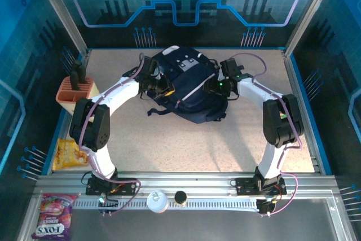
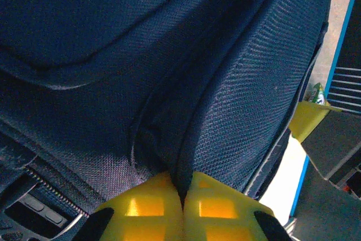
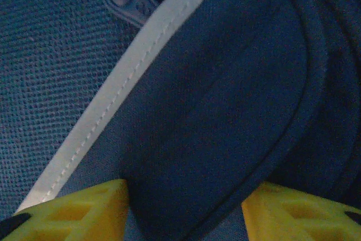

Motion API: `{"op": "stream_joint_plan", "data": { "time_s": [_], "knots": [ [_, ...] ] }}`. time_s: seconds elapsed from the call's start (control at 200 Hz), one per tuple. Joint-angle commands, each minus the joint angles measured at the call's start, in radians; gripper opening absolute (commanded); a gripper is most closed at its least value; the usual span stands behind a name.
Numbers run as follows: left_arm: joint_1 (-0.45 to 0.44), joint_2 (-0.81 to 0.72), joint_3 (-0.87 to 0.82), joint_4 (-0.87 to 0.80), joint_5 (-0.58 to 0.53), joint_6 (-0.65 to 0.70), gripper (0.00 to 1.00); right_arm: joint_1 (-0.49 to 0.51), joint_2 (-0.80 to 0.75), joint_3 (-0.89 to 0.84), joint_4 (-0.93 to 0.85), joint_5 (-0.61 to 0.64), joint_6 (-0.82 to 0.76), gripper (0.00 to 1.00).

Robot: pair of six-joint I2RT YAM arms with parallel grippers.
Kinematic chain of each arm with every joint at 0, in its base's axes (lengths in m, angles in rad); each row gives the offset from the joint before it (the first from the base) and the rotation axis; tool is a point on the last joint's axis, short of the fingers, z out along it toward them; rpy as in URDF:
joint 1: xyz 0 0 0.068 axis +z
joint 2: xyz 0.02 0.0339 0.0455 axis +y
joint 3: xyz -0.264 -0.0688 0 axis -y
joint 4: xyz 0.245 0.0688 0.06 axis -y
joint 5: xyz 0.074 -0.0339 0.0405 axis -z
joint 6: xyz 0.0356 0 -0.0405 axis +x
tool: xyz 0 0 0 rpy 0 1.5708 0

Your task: Pack the student bag

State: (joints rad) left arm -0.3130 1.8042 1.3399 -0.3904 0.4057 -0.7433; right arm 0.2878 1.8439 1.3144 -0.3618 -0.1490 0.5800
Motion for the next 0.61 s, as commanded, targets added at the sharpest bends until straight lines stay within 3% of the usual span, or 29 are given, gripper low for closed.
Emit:
{"op": "stream_joint_plan", "data": {
  "time_s": [0.0, 0.145, 0.32, 0.48, 0.6],
  "knots": [
    [-0.003, -0.036, -0.003, 0.038, 0.089, -0.043, 0.00, 0.001, -0.012, 0.064, -0.094, 0.045, -0.067, 0.59],
    [-0.003, -0.019, 0.009, 0.042, 0.101, -0.038, 0.00, 0.048, -0.157, 0.008, -0.167, 0.123, -0.039, 0.72],
    [-0.003, 0.006, 0.014, 0.083, 0.137, -0.068, 0.00, 0.163, -0.294, -0.081, -0.223, 0.240, 0.053, 0.73],
    [-0.003, 0.011, 0.013, 0.105, 0.157, -0.082, 0.00, 0.307, -0.338, -0.135, -0.152, 0.273, 0.192, 0.66],
    [-0.003, 0.014, 0.013, 0.117, 0.169, -0.091, 0.00, 0.389, -0.314, -0.150, -0.059, 0.292, 0.306, 0.52]
  ]
}}
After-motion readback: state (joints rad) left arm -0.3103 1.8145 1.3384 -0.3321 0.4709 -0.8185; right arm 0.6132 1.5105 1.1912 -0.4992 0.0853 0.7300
